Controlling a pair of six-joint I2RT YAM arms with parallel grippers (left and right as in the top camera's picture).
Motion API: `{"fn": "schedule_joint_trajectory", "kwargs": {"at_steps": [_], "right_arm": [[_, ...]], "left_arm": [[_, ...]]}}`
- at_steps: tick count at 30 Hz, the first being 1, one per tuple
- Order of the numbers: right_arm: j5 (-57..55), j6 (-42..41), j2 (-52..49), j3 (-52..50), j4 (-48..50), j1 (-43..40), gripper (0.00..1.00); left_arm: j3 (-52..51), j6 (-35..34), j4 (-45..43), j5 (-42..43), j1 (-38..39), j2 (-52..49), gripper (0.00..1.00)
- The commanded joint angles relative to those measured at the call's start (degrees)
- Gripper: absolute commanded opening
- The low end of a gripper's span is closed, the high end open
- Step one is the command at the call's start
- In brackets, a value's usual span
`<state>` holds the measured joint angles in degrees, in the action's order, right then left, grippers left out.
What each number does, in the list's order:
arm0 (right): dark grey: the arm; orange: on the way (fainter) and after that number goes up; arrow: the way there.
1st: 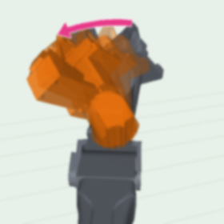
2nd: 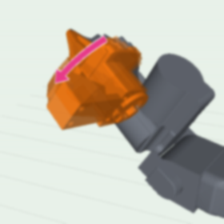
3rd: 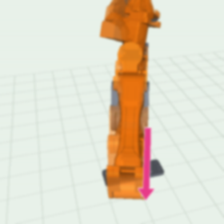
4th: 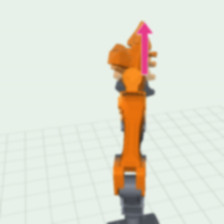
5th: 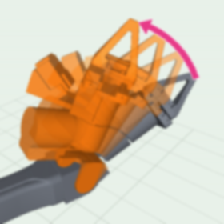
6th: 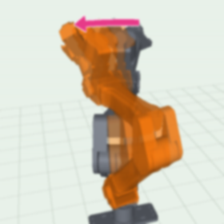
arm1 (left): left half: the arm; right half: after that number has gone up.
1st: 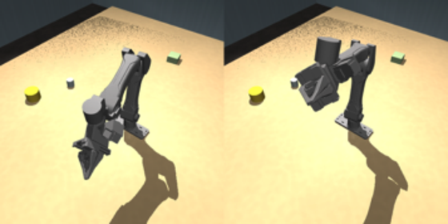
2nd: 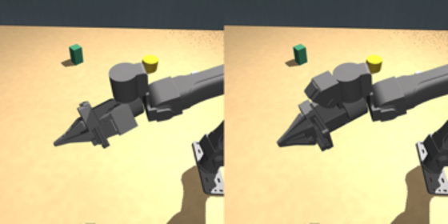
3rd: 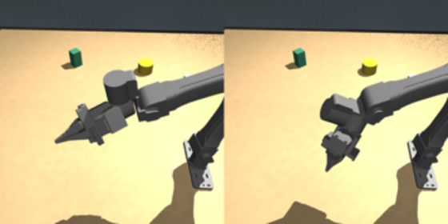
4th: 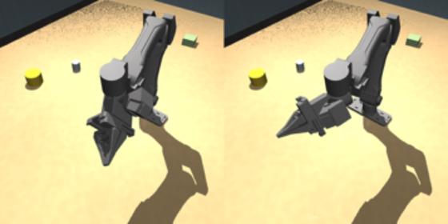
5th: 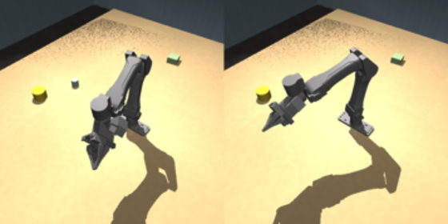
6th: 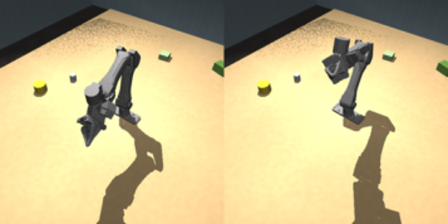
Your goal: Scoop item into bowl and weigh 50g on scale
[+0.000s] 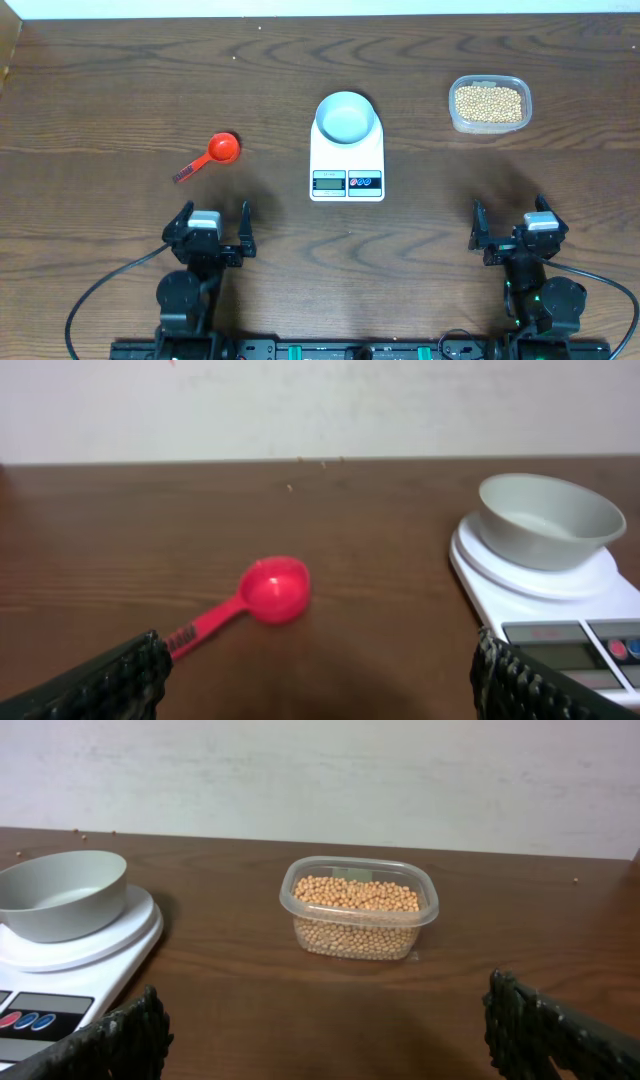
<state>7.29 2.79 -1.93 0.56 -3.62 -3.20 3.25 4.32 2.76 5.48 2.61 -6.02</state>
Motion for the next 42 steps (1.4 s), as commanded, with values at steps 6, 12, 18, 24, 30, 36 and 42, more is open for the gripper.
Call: {"fn": "schedule_joint_trajectory", "kwargs": {"at_steps": [6,12,18,24,30,36,42], "right_arm": [[0.4,0.7,0.5,-0.2,-0.1,-0.2,0.99],[0.4,0.7,0.5,-0.2,-0.1,-0.2,0.99],[0.4,0.7,0.5,-0.2,-0.1,-0.2,0.99],[0.4,0.7,0.5,-0.2,-0.1,-0.2,0.99],[0.4,0.7,0.5,-0.2,-0.1,-0.2,0.99],[0.4,0.7,0.5,-0.2,-0.1,-0.2,0.99],[0.4,0.7,0.5,-0.2,-0.1,-0.2,0.99]], "left_arm": [[13.9,-0.5,1.0,3.8,-0.3,-18.5,0.98],[26.0,-0.4,7.3,7.0,-0.3,-34.0,0.98],[37.6,-0.2,16.0,7.7,-0.3,-46.5,0.98],[49.6,3.1,27.2,8.4,-0.3,-57.7,0.98],[57.4,7.1,33.7,10.9,-2.5,-66.0,0.98],[57.7,7.5,30.9,13.6,-5.1,-69.5,0.98],[57.7,7.5,27.0,13.6,-5.1,-71.3,0.98]]}}
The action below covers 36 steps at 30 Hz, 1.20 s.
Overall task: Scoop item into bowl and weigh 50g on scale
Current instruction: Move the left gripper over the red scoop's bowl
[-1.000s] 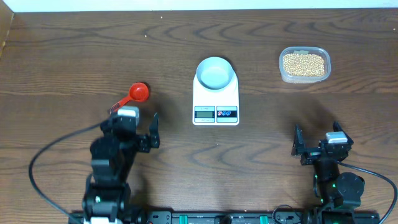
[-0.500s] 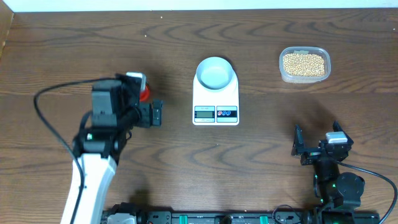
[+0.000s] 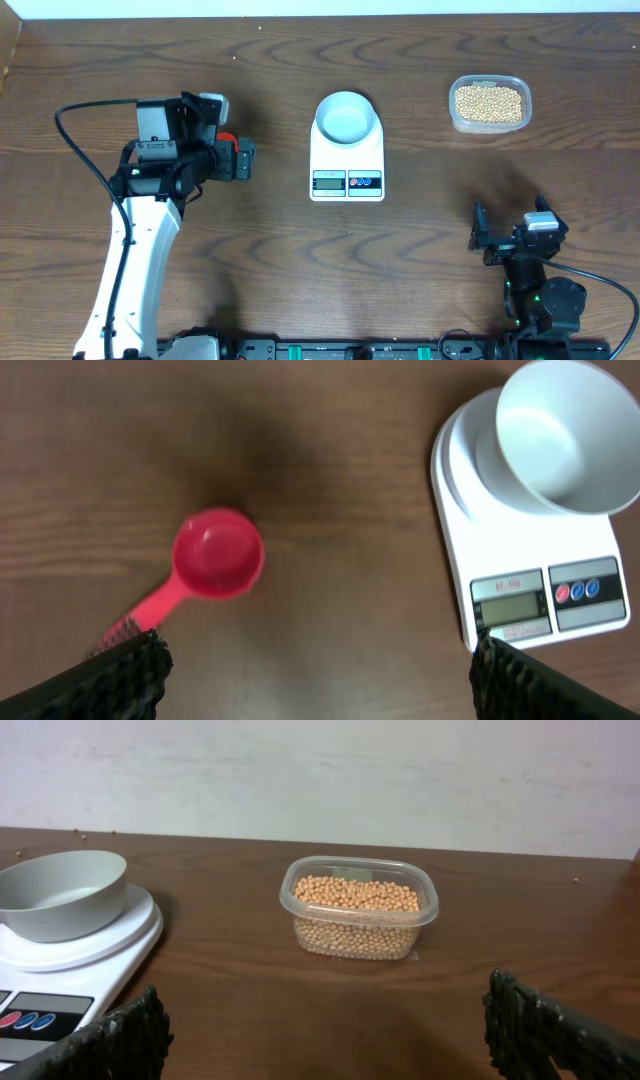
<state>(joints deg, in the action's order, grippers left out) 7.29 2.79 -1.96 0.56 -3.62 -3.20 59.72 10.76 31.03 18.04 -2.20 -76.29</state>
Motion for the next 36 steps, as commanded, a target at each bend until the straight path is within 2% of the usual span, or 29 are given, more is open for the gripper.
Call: {"fn": "schedule_joint_trajectory", "kwargs": {"at_steps": [1,7,14,22,28,30,33,36], "right_arm": [[0.4,0.7,0.5,-0.2,-0.1,-0.2,0.99],[0.4,0.7,0.5,-0.2,-0.1,-0.2,0.99],[0.4,0.7,0.5,-0.2,-0.1,-0.2,0.99],[0.4,0.7,0.5,-0.2,-0.1,-0.2,0.99],[0.4,0.7,0.5,-0.2,-0.1,-0.2,0.99],[0.4,0.7,0.5,-0.2,-0.1,-0.2,0.99],[0.4,0.7,0.5,-0.2,-0.1,-0.2,0.99],[0.4,0.7,0.5,-0.2,-0.1,-0.2,0.99]], "left_arm": [[1.3,1.0,-2.3,1.0,-0.3,-1.7,0.98],[1.4,1.0,-9.4,-2.4,-0.8,-8.6,0.98],[4.8,1.2,-12.6,-7.2,-4.3,-17.1,0.99],[4.8,1.7,-15.9,-7.1,-8.3,-22.4,0.87],[4.8,2.8,-19.4,-7.1,-8.1,-24.9,0.79],[4.8,2.8,-20.0,-7.2,-7.7,-25.8,0.74],[4.8,4.1,-20.5,-7.2,-7.7,-27.3,0.6],[4.8,5.3,-20.6,-7.2,-7.7,-28.2,0.53]]}}
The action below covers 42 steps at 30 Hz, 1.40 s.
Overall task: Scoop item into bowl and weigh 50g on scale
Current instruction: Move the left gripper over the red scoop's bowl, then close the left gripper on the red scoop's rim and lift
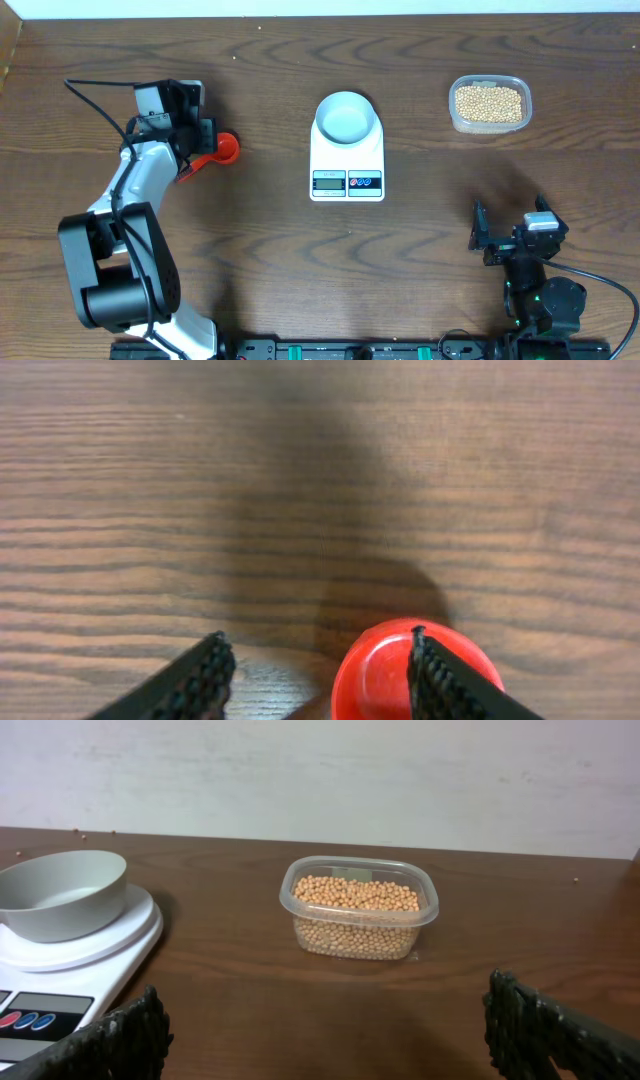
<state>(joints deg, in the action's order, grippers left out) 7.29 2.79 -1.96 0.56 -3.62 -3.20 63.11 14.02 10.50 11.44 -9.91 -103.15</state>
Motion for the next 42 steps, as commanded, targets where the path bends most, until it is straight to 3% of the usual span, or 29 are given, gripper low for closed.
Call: {"fn": "schedule_joint_trajectory", "kwargs": {"at_steps": [1,10,14,35,36,40,42], "right_arm": [[0.4,0.7,0.5,-0.2,-0.1,-0.2,0.99],[0.4,0.7,0.5,-0.2,-0.1,-0.2,0.99],[0.4,0.7,0.5,-0.2,-0.1,-0.2,0.99],[0.4,0.7,0.5,-0.2,-0.1,-0.2,0.99],[0.4,0.7,0.5,-0.2,-0.1,-0.2,0.99],[0.4,0.7,0.5,-0.2,-0.1,-0.2,0.99],[0.4,0.7,0.5,-0.2,-0.1,-0.2,0.99]], "left_arm": [[1.4,2.1,-0.2,-0.5,0.0,-1.5,0.52],[1.2,3.5,-0.6,0.2,0.2,-2.5,0.36],[1.2,4.2,-0.6,3.6,0.8,-4.5,0.35],[1.2,5.9,-2.7,3.5,2.1,-11.1,0.31],[1.2,5.9,-2.8,3.6,2.1,-11.5,0.29],[1.2,5.9,-3.0,3.5,2.1,-11.7,0.08],[1.2,5.5,-3.4,3.5,2.1,-11.6,0.07]]}}
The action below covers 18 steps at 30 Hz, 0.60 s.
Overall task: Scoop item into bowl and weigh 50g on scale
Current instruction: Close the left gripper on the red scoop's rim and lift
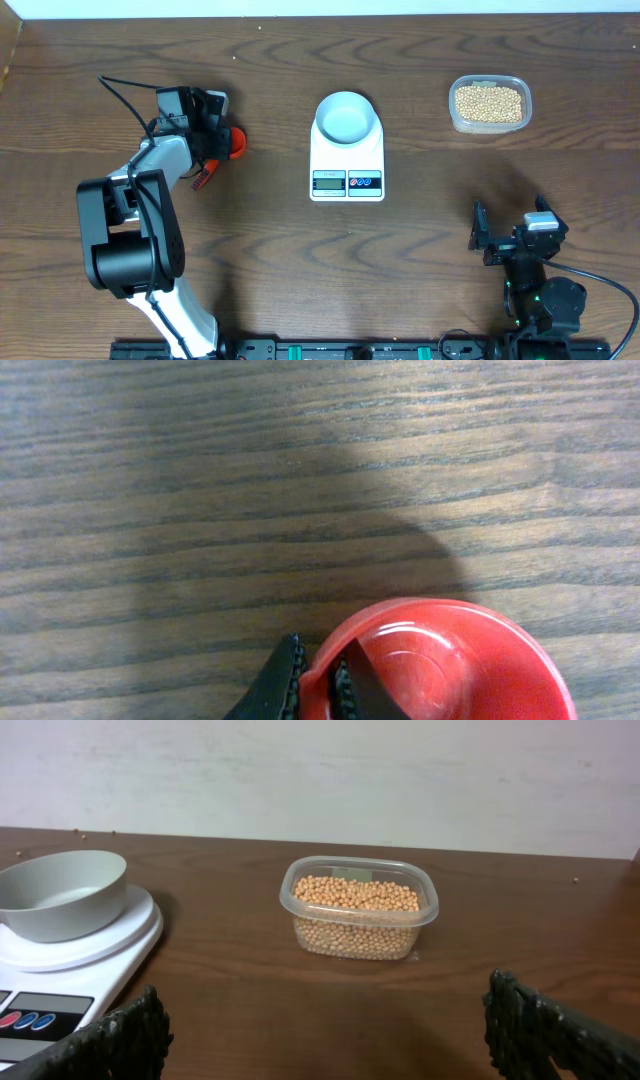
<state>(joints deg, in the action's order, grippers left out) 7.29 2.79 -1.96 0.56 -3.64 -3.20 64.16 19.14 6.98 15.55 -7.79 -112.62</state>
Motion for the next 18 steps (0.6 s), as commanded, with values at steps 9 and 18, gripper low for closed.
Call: {"fn": "schedule_joint_trajectory", "kwargs": {"at_steps": [9,18], "right_arm": [[0.4,0.7,0.5,-0.2,0.0,-0.2,0.99],[0.4,0.7,0.5,-0.2,0.0,-0.2,0.99]], "left_arm": [[0.2,-20.9,-3.0,-12.1,0.0,-0.3,0.07],[0.2,-48.8,3.9,-15.6,0.2,0.7,0.07]]}}
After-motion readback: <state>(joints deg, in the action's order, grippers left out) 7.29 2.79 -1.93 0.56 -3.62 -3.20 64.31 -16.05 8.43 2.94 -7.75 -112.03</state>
